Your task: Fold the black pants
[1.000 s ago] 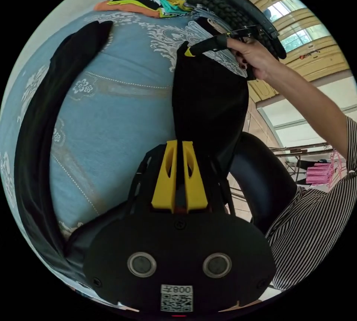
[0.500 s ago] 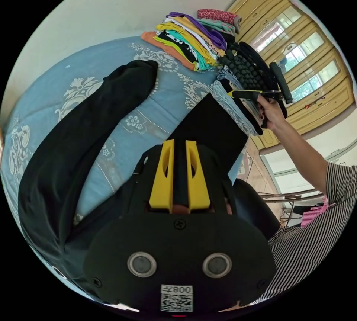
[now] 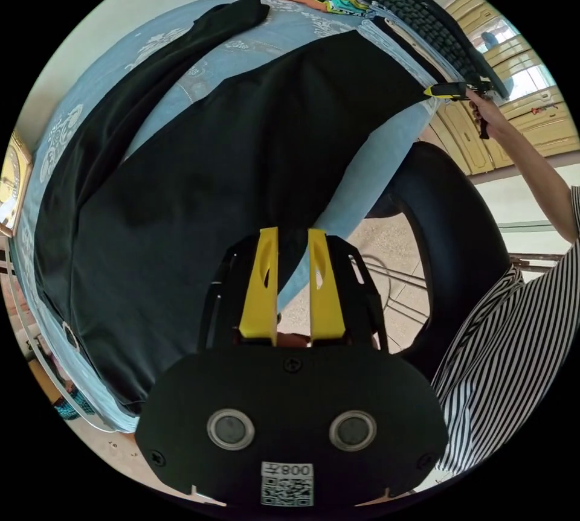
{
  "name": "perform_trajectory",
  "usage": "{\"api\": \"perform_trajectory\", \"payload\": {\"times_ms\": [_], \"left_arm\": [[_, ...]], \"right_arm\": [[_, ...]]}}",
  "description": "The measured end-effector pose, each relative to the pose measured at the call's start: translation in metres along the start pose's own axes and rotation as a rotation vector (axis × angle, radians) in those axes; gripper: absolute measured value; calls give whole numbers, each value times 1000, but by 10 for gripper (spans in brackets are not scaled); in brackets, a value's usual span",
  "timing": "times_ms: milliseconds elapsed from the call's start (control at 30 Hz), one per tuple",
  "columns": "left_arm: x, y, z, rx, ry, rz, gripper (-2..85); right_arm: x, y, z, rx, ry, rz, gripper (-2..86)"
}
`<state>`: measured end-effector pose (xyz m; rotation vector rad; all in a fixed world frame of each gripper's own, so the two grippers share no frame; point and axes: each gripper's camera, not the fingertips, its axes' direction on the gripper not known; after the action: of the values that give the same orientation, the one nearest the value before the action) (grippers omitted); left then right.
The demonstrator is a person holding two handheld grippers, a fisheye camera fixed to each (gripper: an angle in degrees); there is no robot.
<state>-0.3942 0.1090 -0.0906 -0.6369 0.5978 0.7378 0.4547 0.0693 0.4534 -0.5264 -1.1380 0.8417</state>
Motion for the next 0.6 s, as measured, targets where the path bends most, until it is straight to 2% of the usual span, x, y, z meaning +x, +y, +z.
{"api": "perform_trajectory", "payload": {"times_ms": [167, 333, 467, 600], "left_arm": [[3, 8, -14, 25, 21, -6, 26], [6, 20, -24, 26, 43, 16, 29], [-11, 31, -27, 37, 142, -79, 49], [-29, 77, -70, 149, 116, -200, 69]], "right_arm": [[-9, -11, 6, -25, 16, -62, 33], [2, -14, -2, -40, 74, -116, 15], [15, -20, 45, -131, 65, -104, 10], [20, -15, 43, -77, 153, -71, 4]]}}
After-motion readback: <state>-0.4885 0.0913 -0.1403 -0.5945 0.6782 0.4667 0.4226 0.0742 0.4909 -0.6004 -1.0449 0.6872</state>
